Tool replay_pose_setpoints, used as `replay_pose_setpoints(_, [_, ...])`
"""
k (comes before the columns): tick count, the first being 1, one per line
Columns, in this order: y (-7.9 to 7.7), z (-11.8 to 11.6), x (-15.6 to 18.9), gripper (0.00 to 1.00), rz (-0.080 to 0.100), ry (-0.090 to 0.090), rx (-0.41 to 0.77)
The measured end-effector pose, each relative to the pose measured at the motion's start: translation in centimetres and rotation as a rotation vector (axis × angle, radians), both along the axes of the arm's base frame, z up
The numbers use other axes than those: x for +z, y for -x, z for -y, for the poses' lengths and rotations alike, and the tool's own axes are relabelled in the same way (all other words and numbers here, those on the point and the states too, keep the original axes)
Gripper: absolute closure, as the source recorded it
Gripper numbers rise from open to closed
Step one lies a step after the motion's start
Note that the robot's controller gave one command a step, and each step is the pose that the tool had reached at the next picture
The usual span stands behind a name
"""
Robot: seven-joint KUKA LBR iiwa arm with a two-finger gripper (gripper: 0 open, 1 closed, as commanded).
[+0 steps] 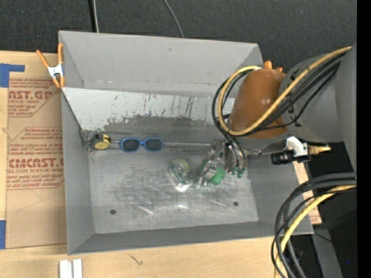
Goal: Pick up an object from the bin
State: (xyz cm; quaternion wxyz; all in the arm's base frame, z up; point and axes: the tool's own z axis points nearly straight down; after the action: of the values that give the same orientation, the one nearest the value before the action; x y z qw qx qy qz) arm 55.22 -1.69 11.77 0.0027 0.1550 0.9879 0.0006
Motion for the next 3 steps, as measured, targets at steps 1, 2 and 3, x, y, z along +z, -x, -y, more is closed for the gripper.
replay_pose_setpoints(1, [0.0, -0.1, 0.5, 1.0, -0.004, 0.0, 0.001])
replay_pose_setpoints(2, [-0.1, -0.1, 1.6, 1.0, -0.003, 0.0, 0.001])
replay_pose_setpoints(3, [-0.2, -0.2, 4.2, 1.0, -0.002, 0.0, 0.002])
